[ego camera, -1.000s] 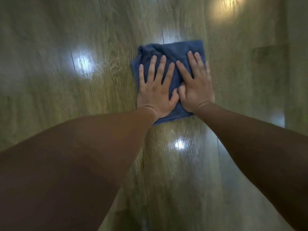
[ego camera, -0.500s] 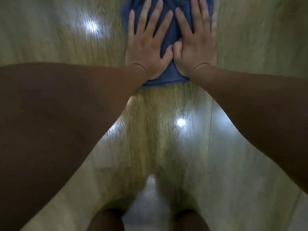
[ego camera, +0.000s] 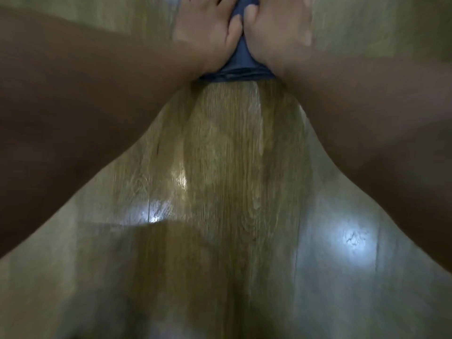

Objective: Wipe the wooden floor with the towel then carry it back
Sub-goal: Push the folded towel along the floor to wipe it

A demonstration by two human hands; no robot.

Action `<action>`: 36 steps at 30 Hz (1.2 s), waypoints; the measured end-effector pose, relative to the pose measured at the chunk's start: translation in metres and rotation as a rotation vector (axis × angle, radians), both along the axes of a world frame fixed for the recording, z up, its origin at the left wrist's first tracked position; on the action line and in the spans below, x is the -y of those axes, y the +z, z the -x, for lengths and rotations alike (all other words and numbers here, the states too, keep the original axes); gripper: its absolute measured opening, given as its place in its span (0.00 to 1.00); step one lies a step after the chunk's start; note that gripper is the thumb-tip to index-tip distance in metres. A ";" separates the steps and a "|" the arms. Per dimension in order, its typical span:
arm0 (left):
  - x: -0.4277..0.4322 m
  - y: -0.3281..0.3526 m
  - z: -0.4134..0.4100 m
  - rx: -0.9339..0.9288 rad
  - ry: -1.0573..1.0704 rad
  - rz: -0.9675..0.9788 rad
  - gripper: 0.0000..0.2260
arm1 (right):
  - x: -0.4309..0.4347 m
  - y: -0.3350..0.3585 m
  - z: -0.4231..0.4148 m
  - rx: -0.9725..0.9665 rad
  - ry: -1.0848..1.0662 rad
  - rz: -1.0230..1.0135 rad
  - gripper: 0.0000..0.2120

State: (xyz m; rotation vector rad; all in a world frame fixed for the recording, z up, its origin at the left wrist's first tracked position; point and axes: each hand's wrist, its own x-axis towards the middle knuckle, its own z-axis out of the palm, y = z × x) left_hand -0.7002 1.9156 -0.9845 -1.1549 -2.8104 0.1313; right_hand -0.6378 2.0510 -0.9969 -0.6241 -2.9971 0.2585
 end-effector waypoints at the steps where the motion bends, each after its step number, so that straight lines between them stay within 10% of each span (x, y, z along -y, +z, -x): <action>1: 0.002 -0.006 -0.004 0.115 0.014 0.002 0.27 | 0.002 -0.002 -0.003 -0.015 0.014 0.000 0.15; 18: 0.203 -0.004 -0.409 0.383 0.122 -0.160 0.29 | 0.206 -0.002 -0.396 0.155 0.119 0.122 0.33; 36: 0.039 -0.022 -0.096 0.325 0.189 -0.100 0.27 | 0.046 -0.003 -0.077 0.082 0.055 0.109 0.27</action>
